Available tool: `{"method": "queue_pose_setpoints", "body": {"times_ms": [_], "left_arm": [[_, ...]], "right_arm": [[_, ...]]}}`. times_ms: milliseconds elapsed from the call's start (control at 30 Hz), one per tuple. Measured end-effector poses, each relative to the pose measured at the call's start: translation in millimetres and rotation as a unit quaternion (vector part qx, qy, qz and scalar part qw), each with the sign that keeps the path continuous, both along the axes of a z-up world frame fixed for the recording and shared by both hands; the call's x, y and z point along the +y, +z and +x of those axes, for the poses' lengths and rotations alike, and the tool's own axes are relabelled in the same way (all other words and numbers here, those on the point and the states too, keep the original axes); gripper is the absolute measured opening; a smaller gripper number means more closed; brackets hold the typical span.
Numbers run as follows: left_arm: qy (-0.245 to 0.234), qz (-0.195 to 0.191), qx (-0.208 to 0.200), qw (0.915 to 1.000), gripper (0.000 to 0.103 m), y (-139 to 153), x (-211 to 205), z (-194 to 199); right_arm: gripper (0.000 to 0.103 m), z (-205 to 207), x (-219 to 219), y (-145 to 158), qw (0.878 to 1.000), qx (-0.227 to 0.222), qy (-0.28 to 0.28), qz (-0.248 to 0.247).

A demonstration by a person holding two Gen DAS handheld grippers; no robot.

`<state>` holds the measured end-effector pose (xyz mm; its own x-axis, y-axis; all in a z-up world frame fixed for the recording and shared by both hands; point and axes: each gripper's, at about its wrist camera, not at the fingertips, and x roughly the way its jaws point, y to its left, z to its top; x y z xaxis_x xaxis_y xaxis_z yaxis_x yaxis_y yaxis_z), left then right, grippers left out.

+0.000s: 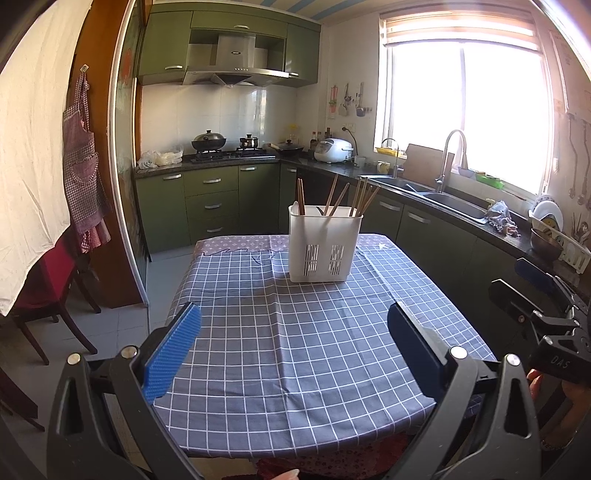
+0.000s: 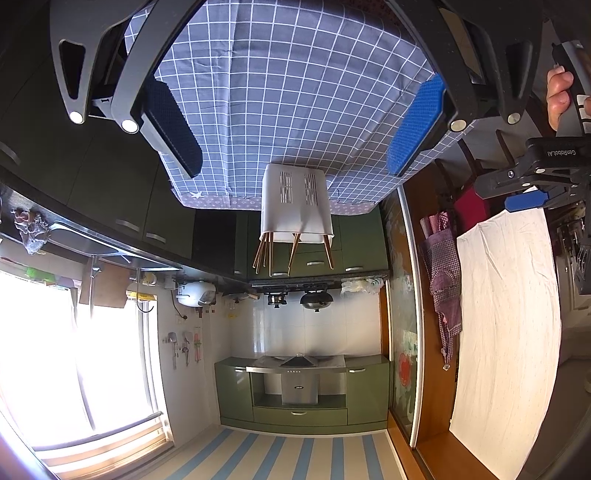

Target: Organize utensils

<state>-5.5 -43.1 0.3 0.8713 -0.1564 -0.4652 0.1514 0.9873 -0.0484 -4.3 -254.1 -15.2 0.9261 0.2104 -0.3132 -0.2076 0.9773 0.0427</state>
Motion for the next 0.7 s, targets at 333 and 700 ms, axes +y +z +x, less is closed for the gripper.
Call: {"method": "queue_pose_setpoints", "body": {"times_ms": [333,700], "left_arm": [[-0.002,0.007,0.004,1.0000,0.096,-0.9,-1.9,2.8],[0.010,-0.004,0.005,0.9999,0.096,-3.1,2.1,8.8]], "right_arm": [[0.098,3.3,0.4,-2.8,1.000,0.006,0.000,-0.003],[0.098,7.4,2.1,-4.1,1.000,0.013,0.002,-0.003]]}}
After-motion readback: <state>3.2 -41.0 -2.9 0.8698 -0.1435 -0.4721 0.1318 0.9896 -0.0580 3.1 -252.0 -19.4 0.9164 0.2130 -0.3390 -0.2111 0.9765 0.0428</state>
